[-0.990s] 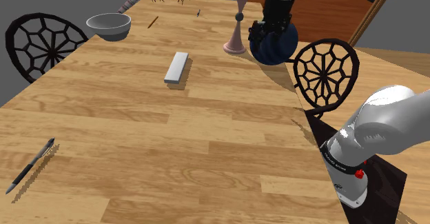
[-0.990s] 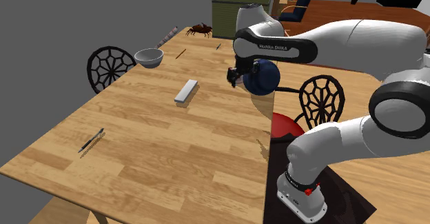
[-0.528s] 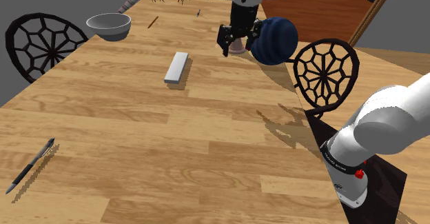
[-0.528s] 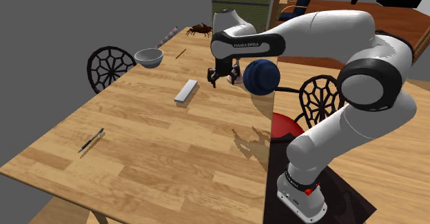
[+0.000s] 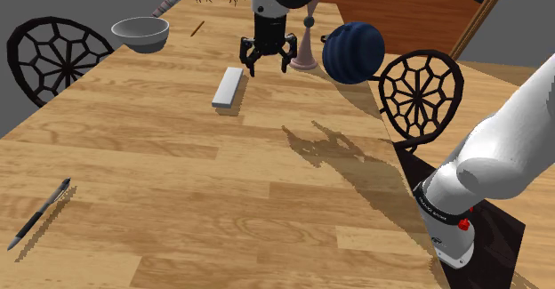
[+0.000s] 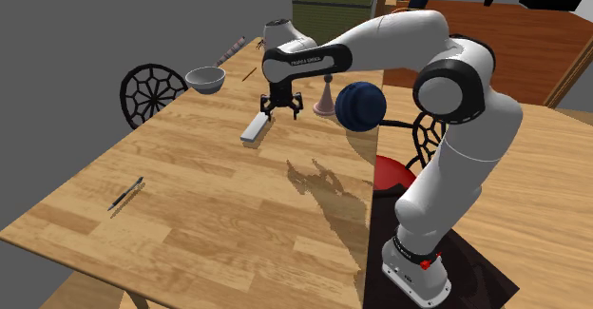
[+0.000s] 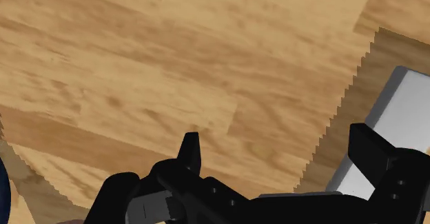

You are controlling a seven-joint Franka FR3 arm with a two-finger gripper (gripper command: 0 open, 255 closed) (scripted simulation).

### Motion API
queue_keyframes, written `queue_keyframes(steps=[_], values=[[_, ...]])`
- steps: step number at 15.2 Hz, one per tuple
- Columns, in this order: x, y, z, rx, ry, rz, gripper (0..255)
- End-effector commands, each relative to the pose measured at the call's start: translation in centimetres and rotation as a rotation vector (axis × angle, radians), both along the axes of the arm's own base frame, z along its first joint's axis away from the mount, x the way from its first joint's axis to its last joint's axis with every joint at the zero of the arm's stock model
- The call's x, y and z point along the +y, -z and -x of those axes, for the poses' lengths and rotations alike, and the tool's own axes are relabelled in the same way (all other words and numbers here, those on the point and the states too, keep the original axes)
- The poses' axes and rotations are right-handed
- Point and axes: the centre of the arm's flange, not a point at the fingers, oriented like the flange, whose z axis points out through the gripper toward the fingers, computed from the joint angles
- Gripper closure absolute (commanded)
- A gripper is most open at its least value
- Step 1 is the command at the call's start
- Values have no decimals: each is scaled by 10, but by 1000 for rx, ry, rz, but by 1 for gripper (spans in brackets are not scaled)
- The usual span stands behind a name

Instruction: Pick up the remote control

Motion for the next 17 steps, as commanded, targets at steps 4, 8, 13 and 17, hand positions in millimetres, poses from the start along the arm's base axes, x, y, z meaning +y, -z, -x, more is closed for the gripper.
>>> queue_keyframes(steps=[4, 8, 13, 17], values=[[29, 19, -56, 10, 101, -22, 0], [50, 35, -102, 19, 179, -39, 0], [57, 56, -121, 22, 209, -45, 0], [57, 78, -121, 22, 209, -45, 0]])
